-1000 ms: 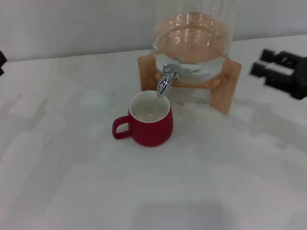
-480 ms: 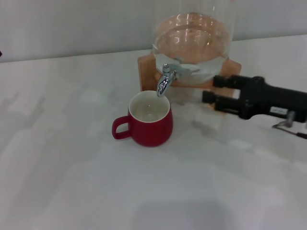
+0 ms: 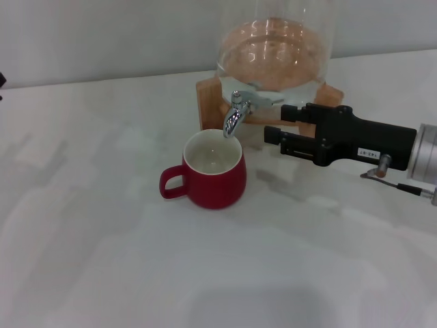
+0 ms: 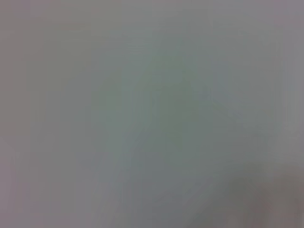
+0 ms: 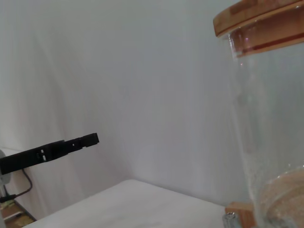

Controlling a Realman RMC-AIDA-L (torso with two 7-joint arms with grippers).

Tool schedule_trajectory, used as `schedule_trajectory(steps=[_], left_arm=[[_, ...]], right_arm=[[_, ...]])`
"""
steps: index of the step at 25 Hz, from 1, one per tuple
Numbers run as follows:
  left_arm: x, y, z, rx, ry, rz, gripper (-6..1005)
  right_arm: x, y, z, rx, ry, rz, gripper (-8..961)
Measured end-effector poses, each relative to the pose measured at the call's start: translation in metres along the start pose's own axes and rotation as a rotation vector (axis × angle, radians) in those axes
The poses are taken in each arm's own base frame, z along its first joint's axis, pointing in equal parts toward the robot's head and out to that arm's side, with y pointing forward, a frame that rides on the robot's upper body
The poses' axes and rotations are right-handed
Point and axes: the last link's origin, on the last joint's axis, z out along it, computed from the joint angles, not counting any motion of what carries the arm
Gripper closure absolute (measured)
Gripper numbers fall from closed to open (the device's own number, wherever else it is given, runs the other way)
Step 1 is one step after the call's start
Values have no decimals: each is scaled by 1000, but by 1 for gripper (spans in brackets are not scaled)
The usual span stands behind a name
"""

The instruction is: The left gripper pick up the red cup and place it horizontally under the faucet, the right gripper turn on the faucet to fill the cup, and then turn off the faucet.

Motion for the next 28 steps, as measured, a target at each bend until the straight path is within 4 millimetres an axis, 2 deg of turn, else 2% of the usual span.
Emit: schedule_trajectory(steps=[9, 20, 28], left_arm=[[-2, 4, -5, -23, 3, -10, 208], [-7, 2, -13, -6, -7, -14, 208], [-9, 0, -15, 2, -10, -16, 208]], right_arm=[[-8, 0, 7, -12, -15, -16, 322], [-14, 22, 28, -116, -1, -65, 322], [-17, 28, 32, -147, -2, -80, 323]])
